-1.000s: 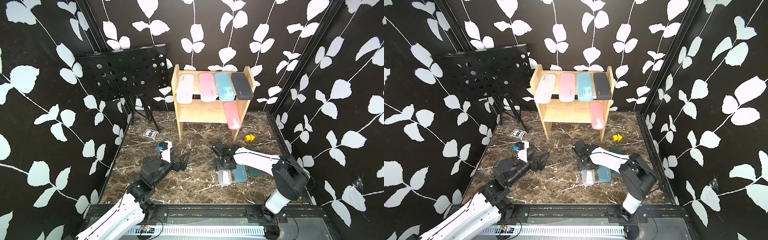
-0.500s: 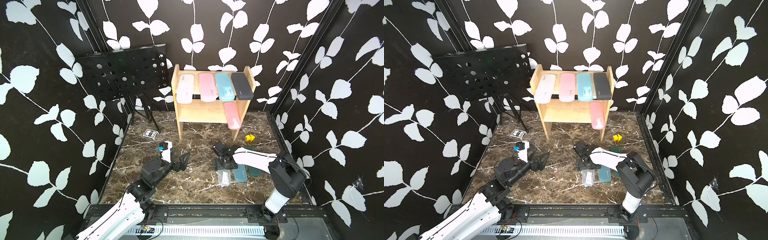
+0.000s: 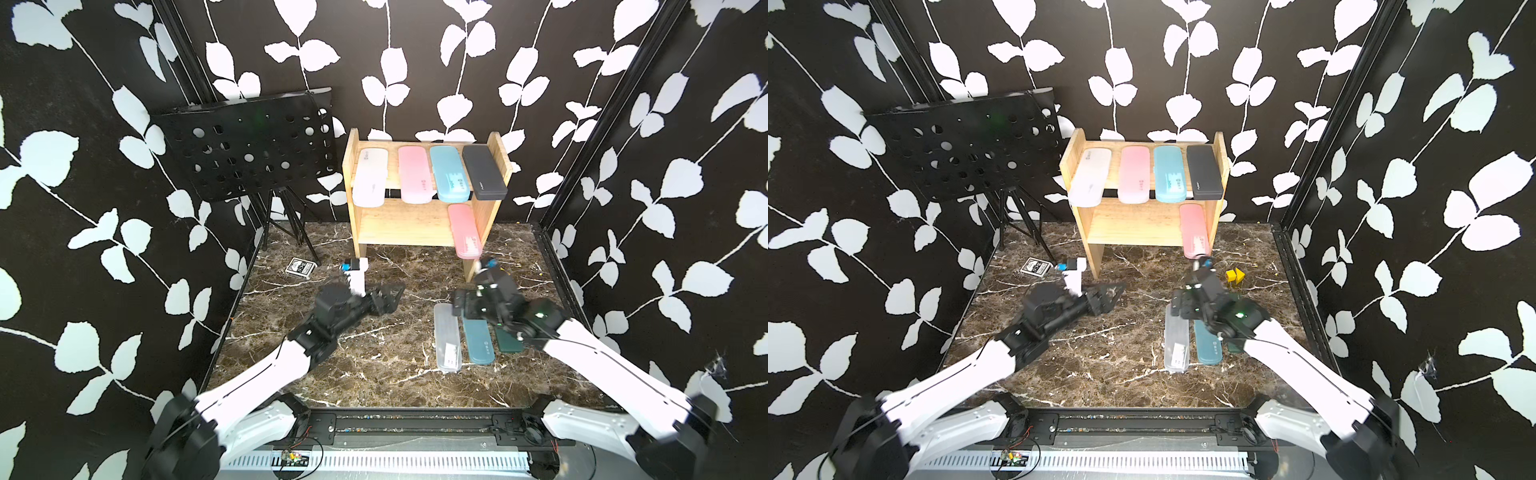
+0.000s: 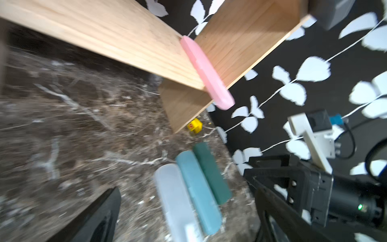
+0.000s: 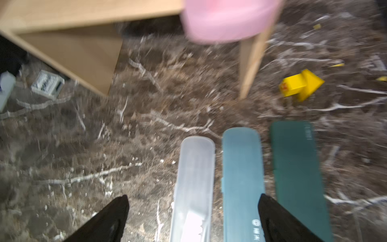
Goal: Remove the pencil cases from the shelf
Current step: Pick up the pencil case from the shelf.
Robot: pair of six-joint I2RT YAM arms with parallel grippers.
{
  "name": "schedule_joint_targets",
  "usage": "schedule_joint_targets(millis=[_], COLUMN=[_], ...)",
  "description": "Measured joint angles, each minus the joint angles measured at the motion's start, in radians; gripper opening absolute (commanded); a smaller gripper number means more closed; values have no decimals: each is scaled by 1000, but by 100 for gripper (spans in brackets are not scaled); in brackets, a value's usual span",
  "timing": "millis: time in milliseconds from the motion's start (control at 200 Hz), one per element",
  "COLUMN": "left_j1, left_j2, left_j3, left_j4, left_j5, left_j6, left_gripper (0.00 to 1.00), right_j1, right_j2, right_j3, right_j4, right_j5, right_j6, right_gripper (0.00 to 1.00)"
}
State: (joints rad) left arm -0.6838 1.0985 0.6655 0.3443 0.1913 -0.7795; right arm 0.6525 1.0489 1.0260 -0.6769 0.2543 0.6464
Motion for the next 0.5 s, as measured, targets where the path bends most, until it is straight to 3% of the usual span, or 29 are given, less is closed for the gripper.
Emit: schedule_joint_targets(millis=[255,500], left_j1=[-6,-112], left_j2=[356,675], left_j3=[230,489], left_j4=[194,258], left_j5=[71,68], left_j6=[-184,-253], left_gripper=[99,96], right_j1=[-197,-281], right_j2=[-69,-75], right_j3=[85,101], right_j4=[-172,-191], right_j5=[-39,-122], right_j6=[-27,-34], right_gripper=[99,99])
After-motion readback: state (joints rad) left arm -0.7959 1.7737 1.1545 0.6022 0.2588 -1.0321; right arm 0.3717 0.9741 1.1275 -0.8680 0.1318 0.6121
